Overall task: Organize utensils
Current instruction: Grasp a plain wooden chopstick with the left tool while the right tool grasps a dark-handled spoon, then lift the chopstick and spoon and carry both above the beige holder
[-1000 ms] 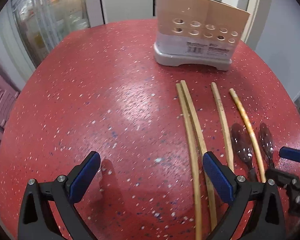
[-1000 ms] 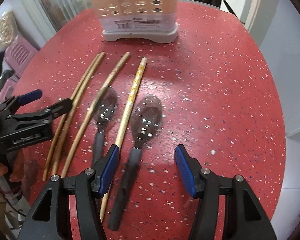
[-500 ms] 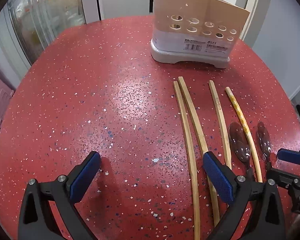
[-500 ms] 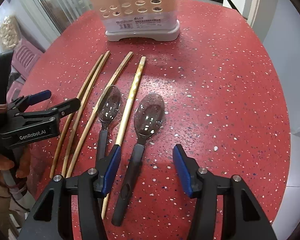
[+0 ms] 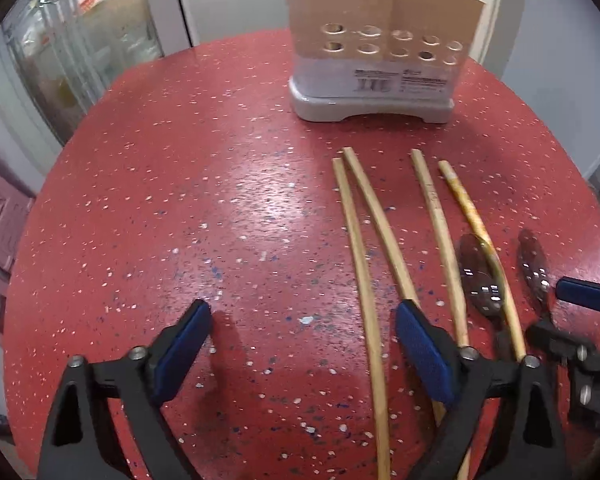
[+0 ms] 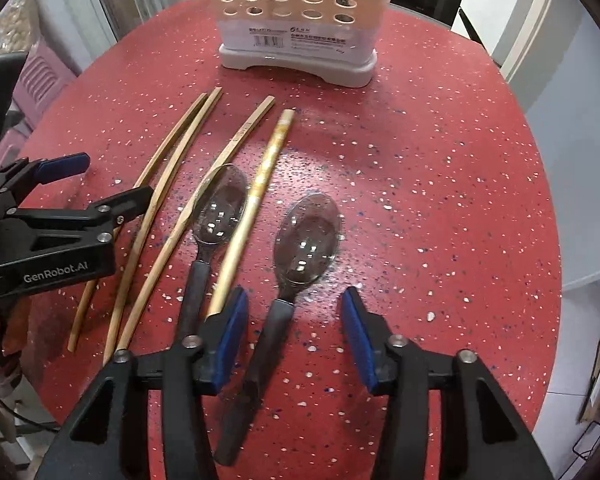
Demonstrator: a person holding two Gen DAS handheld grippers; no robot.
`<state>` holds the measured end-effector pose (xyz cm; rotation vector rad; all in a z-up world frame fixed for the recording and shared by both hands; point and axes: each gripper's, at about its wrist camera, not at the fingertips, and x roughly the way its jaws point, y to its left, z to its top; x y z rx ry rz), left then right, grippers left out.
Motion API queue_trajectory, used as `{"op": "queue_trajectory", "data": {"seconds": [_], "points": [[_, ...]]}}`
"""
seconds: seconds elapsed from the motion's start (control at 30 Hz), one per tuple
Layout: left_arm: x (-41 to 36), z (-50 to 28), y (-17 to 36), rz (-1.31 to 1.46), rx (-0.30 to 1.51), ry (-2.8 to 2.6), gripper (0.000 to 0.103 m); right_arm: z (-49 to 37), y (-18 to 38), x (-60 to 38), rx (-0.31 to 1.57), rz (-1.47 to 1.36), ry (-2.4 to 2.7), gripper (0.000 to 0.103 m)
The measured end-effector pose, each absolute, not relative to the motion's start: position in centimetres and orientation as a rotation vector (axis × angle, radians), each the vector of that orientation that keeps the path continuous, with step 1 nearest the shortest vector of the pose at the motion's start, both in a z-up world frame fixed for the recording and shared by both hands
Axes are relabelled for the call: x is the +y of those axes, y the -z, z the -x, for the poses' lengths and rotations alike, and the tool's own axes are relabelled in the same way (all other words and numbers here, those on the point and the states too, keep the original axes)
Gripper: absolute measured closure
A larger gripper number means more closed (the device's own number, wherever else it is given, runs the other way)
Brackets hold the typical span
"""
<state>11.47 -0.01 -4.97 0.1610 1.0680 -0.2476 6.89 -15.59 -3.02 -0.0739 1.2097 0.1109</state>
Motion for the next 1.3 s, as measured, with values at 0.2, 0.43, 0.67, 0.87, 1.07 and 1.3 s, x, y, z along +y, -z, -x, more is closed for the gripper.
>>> {"op": "queue_trajectory", "data": {"seconds": [0.2, 0.43, 0.67, 0.87, 1.07, 1.3], "points": [[-2.0, -10.5, 4.2, -0.196, 1.070, 0.353, 0.049, -6.8, 2.9, -17.2, 1.206, 0.033, -0.133, 0.091], [-2.1, -9.0, 4.3, -0.118, 1.033, 0.360, 0.072, -5.9, 1.8, -18.9, 1.144, -0.085, -0.203, 0.091], [0.0, -8.3, 2.0, -0.013, 0.950, 0.334, 0.072, -5.5, -0.3, -20.6, 1.071, -0.166, -0.254, 0.091], [0.8, -8.6, -1.6, 0.064, 0.856, 0.317, 0.072, -5.9, -2.6, -21.1, 1.003, -0.196, -0.288, 0.091], [0.7, -9.3, -5.4, 0.097, 0.763, 0.321, 0.072, -7.1, -5.3, -21.5, 0.935, -0.210, -0.310, 0.091], [0.6, -10.4, -10.1, 0.119, 0.658, 0.330, 0.072, -8.7, -9.0, -22.5, 0.848, -0.220, -0.320, 0.091]]}}
